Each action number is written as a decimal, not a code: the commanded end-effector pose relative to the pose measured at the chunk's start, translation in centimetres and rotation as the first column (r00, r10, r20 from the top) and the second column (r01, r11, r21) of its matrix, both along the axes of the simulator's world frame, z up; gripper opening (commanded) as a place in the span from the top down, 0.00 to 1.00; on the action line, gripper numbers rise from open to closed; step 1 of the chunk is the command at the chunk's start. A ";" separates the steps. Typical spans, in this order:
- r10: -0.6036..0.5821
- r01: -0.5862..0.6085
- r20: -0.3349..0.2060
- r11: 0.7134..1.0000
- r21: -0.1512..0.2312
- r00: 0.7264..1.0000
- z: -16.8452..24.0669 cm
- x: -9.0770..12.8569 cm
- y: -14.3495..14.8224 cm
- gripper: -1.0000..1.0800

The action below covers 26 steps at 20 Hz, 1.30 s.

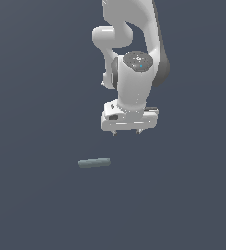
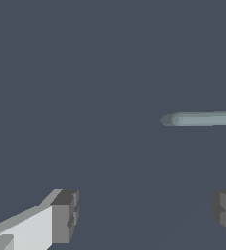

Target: Pick up the object and move it to a goal position.

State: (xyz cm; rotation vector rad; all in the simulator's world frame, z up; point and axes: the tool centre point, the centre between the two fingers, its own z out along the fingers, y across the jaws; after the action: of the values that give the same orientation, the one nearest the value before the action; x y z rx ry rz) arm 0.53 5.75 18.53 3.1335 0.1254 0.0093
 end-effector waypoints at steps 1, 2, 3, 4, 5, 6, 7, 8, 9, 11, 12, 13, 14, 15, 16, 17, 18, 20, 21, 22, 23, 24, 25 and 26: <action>0.000 0.000 0.000 1.000 0.000 1.000 0.0 0.0 0.0 0.38; 0.001 -0.001 0.001 1.000 0.000 1.000 0.0 0.0 0.0 0.38; 0.004 -0.004 0.002 1.000 0.000 1.000 0.2 0.1 0.2 0.38; 0.009 -0.009 0.004 1.000 -0.001 1.000 0.4 0.1 0.3 0.38; 0.016 -0.016 0.008 1.000 -0.002 1.000 0.6 0.2 0.6 0.38; 0.022 -0.022 0.010 1.000 -0.002 1.000 0.9 0.2 0.8 0.38; 0.027 -0.027 0.012 1.000 -0.003 1.000 1.0 0.3 0.9 0.38; 0.030 -0.030 0.013 1.000 -0.003 0.999 1.1 0.3 1.0 0.38; 0.030 -0.030 0.013 1.000 -0.003 0.999 1.1 0.3 1.0 0.38; 0.024 -0.024 0.012 1.000 -0.003 1.000 1.0 0.3 0.9 0.38; 0.019 -0.019 0.012 1.000 -0.002 1.000 1.0 0.3 0.9 0.38; 0.012 -0.012 0.012 1.000 -0.001 1.000 0.9 0.4 0.8 0.38; 0.003 -0.003 0.012 1.000 -0.001 1.000 0.9 0.4 0.8 0.38; -0.007 0.007 0.012 1.000 0.001 1.000 0.8 0.5 0.7 0.38; -0.019 0.019 0.012 1.000 0.002 1.000 0.7 0.5 0.6 0.38; -0.033 0.033 0.012 0.999 0.003 0.999 0.6 0.6 0.5 0.38; -0.049 0.048 0.013 0.999 0.005 0.999 0.5 0.7 0.3 0.38; -0.085 0.085 0.012 0.996 0.008 0.996 0.2 0.9 0.0 0.38; -0.105 0.105 0.012 0.994 0.010 0.994 0.0 1.0 -0.1 0.38; -0.128 0.128 0.012 0.992 0.013 0.992 -0.2 1.2 -0.3 0.38; -0.152 0.152 0.012 0.988 0.015 0.988 -0.3 1.3 -0.5 0.38; -0.177 0.177 0.012 0.984 0.017 0.984 -0.5 1.4 -0.7 0.38; -0.205 0.205 0.011 0.979 0.020 0.979 -0.8 1.6 -1.0 0.38; -0.234 0.234 0.011 0.972 0.022 0.972 -1.0 1.8 -1.2 0.38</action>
State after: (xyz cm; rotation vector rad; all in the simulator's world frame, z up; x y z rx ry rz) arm 2.07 4.90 17.88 3.1470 -0.1792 0.0308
